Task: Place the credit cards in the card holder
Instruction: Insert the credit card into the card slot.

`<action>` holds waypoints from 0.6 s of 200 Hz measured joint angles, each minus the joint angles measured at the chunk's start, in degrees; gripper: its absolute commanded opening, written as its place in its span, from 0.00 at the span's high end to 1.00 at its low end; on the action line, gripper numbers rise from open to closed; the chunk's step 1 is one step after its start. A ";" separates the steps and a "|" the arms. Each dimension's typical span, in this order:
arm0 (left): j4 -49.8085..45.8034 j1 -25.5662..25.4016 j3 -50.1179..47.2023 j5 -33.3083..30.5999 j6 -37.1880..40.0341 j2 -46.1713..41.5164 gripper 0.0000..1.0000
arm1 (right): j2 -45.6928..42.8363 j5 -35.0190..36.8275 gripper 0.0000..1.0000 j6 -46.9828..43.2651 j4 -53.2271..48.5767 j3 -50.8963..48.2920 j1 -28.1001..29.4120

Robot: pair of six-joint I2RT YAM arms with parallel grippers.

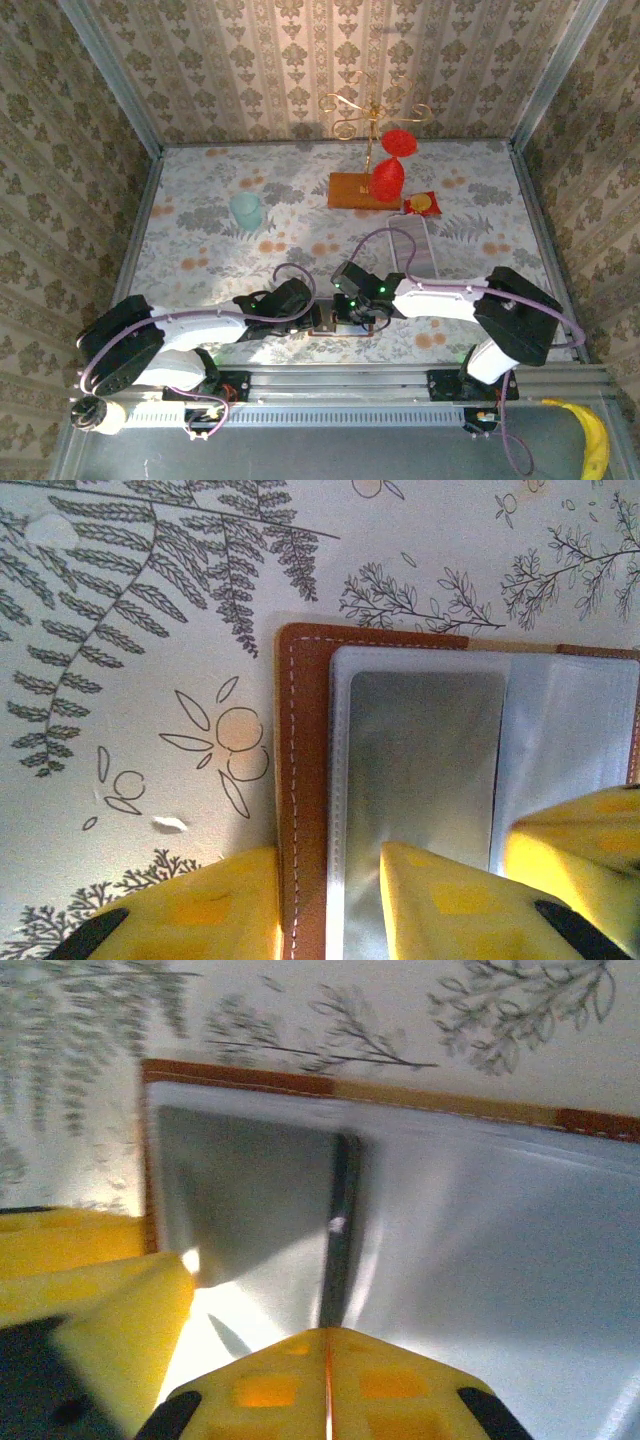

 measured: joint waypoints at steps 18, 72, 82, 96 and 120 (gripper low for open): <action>-0.17 -0.24 0.02 -0.22 0.00 0.00 0.69 | -4.13 1.79 0.75 0.20 -1.99 -0.17 0.24; -0.28 -0.37 0.17 -0.17 0.02 0.11 0.70 | -12.33 6.67 0.63 2.29 -6.54 -6.23 0.24; -0.46 -0.55 0.37 -0.15 0.02 0.26 0.71 | -12.46 7.06 0.63 2.69 -6.97 -7.15 0.24; -0.70 -0.83 0.81 0.00 0.04 0.72 0.71 | -12.44 7.10 0.62 3.13 -7.30 -7.87 0.24; -0.92 -1.22 1.20 0.46 0.04 1.05 0.72 | -11.74 7.06 0.62 3.37 -6.93 -8.02 0.24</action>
